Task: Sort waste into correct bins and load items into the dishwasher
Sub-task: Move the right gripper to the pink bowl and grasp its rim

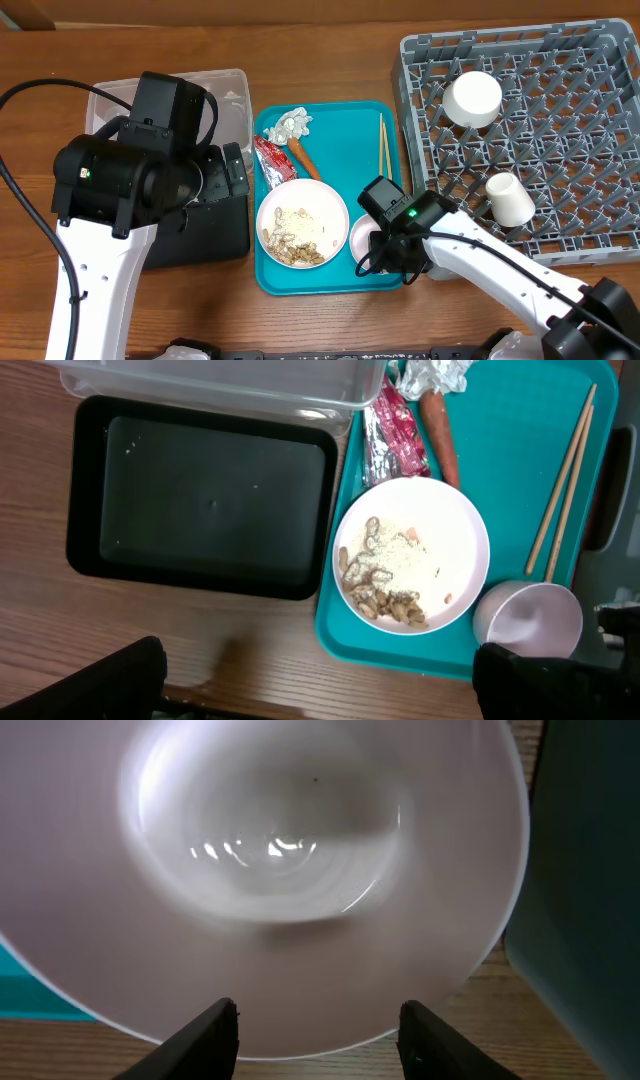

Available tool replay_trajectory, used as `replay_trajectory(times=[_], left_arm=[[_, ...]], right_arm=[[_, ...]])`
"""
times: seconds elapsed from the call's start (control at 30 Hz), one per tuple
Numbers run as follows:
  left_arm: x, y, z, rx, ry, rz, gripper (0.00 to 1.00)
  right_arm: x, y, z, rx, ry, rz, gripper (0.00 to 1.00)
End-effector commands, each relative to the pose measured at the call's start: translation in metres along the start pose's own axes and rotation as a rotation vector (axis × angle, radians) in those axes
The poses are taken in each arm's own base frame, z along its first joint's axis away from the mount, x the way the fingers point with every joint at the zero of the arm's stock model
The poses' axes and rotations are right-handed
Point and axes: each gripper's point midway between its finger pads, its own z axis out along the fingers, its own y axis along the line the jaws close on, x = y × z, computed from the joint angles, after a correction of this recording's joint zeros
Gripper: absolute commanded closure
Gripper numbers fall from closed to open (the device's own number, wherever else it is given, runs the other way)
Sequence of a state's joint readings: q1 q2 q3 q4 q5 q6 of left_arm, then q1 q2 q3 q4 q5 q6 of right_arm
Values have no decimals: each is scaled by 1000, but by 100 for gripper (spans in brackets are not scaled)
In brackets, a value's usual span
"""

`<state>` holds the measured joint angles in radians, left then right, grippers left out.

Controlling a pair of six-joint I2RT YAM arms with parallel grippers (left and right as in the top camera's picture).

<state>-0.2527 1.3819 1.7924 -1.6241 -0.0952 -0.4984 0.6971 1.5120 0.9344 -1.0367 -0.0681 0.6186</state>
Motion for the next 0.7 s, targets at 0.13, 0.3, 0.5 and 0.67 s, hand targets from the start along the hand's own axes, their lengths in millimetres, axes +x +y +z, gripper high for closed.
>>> replay_trajectory(times=[0.13,0.3,0.5,0.67], left_arm=[[-4,3,-1,-14,-14,-2,0],[-4,3,-1,-13,-14,-2,0],[-4,3,-1,-13,-14,-2,0],[-4,3,-1,-13,-14,-2,0]], right_arm=[[4,-8,3,36,9,41,46],[4,-9,0,43,8,-9,49],[-1,-10,-13,46,-37,14,48],[-4,-12,-10,57,-48,47,48]])
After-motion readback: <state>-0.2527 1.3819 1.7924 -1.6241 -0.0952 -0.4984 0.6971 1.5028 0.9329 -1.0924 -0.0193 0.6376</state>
